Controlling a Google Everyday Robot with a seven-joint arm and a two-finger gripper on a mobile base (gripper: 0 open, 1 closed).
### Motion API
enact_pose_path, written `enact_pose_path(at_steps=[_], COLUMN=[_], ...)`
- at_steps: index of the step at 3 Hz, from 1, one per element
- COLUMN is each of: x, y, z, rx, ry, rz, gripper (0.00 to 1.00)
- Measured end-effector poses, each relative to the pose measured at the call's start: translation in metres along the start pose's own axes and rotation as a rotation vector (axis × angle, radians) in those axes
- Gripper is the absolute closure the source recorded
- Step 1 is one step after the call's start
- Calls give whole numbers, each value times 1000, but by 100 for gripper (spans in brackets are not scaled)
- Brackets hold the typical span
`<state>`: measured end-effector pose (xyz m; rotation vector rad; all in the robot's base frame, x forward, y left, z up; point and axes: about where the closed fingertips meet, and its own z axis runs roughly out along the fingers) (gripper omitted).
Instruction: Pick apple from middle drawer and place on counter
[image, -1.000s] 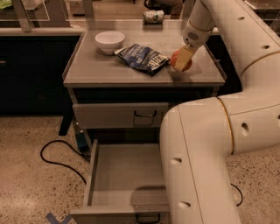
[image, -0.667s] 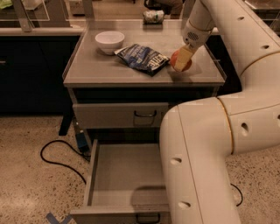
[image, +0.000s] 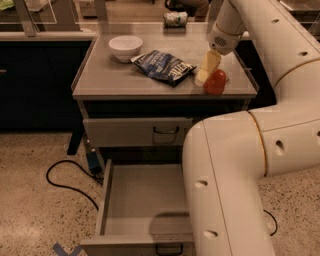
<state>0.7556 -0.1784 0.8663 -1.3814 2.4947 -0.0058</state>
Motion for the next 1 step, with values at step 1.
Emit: enact_pose_path(at_steps=[1], x=[0], y=[0], z=[0], rx=[0], ry=[0], rz=[0], gripper=[0])
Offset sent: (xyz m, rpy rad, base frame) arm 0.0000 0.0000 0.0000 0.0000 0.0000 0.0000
